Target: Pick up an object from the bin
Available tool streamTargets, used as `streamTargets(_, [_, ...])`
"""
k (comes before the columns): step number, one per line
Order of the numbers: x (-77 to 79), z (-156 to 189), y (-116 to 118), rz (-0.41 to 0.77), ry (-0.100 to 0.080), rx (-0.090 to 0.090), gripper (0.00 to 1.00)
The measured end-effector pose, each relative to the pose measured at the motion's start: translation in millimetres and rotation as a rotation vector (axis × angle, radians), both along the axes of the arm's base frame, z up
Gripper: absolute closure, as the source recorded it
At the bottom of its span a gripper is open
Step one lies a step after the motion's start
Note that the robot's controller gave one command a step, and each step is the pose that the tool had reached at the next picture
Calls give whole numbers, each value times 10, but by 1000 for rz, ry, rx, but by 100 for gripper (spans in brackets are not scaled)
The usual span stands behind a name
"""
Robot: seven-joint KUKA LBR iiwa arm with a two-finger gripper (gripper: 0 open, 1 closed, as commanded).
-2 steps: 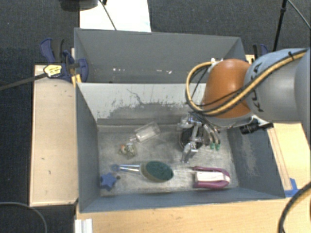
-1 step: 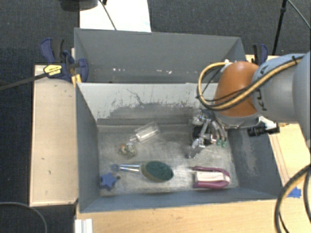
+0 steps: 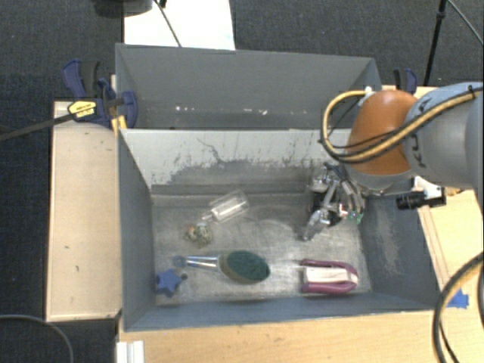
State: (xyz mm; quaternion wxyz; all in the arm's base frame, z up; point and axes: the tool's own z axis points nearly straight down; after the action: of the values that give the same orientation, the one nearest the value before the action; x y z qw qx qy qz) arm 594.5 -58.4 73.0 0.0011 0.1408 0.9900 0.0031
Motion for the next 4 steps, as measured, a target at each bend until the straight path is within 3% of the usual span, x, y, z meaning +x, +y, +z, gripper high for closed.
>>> streamTargets(2, [-224, -16, -775, 40, 0, 2, 0])
streamTargets(3, [-175, 788, -855, 140, -8, -10, 0])
streamTargets(4, [-158, -25, -954, 174, -6, -9, 0])
